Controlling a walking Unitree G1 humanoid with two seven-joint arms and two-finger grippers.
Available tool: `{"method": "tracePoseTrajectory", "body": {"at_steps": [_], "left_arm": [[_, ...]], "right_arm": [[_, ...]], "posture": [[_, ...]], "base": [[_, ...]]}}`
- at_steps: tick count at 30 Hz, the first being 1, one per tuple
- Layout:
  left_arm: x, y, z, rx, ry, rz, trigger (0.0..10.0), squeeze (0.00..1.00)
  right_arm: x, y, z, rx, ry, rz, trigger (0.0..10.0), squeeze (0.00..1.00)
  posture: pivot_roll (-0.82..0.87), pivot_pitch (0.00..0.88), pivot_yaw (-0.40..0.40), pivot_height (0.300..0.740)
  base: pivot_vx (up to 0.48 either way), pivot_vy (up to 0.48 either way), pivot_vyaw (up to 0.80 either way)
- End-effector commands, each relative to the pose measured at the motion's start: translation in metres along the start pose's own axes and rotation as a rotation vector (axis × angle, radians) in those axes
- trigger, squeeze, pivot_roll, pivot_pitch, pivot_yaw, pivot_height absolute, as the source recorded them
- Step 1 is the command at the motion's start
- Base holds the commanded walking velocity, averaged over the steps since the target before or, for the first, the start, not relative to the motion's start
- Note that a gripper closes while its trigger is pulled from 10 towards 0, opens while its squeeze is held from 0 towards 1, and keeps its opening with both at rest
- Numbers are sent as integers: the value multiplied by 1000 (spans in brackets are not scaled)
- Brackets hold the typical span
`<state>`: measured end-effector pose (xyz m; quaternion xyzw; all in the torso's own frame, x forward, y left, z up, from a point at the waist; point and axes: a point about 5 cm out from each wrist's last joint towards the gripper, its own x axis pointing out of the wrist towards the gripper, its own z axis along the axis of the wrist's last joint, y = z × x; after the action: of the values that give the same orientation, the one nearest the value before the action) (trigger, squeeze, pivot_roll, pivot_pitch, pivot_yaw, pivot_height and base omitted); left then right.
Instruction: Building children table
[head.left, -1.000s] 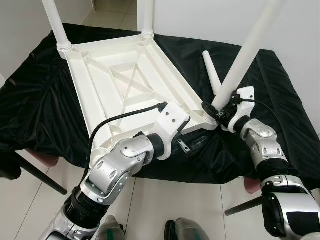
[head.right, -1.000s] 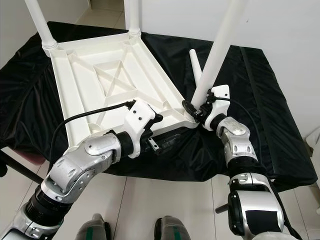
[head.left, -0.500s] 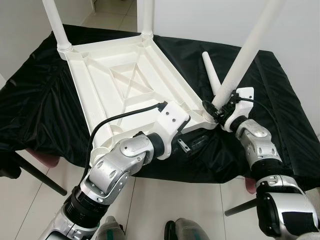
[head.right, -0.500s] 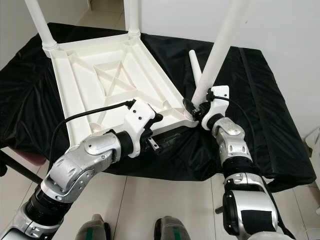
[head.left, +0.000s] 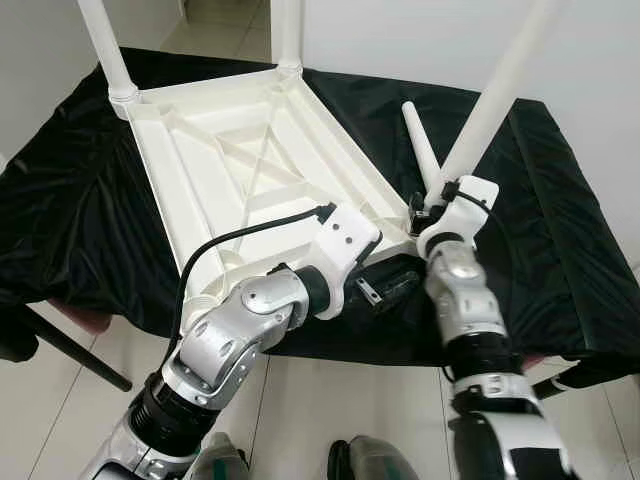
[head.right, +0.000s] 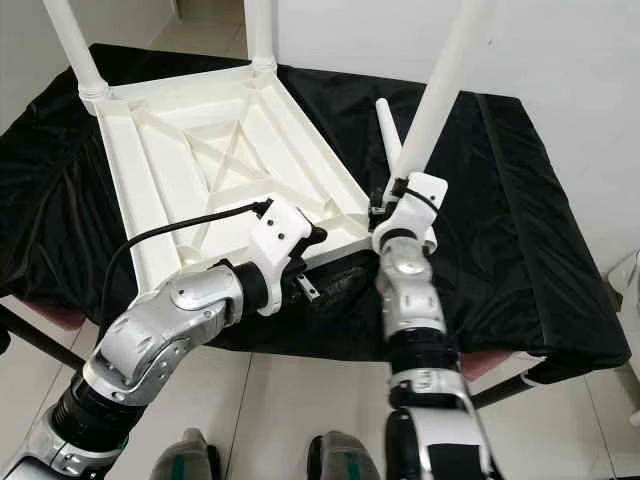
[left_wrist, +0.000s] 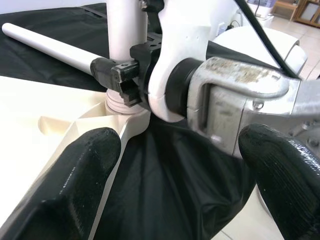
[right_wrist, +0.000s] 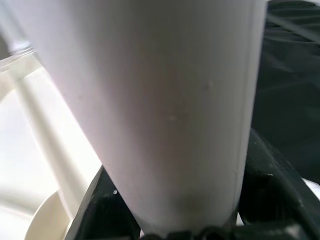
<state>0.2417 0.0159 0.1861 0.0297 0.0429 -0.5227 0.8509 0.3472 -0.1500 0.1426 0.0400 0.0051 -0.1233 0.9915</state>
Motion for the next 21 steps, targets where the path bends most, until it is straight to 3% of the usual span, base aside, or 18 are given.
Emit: {"method": "tracePoseTrajectory", "body": {"at_steps": [1,3,8,9,14,21], "left_arm": [[2,-3,-2,1,15,-35,10000,0],[2,-4,-2,-1,14,-31,10000,0],[1,-3,-2,-2,13,-22,10000,0],[1,-3,-2,-2,13,-21,10000,0],[1,-3,-3,-2,13,-21,10000,0],[1,-3,-3,-3,13,-22,10000,0]], "right_arm": [[-2,2,-4,18,22,-49,10000,0],[-6,9,-1,14,23,-45,10000,0],[-7,5,-3,15,44,-55,10000,0],[-7,5,-2,22,46,-49,10000,1000],[-7,4,1,34,31,-44,10000,1000],[-4,4,0,46,50,121,10000,1000]], "posture": [[-56,39,-39,740],[-49,38,-45,740],[-48,38,-47,740],[-47,37,-47,740],[-47,35,-49,740],[-45,28,-55,740]], "base": [[0,0,0],[0,0,0],[0,0,0],[0,0,0],[0,0,0],[0,0,0]]}}
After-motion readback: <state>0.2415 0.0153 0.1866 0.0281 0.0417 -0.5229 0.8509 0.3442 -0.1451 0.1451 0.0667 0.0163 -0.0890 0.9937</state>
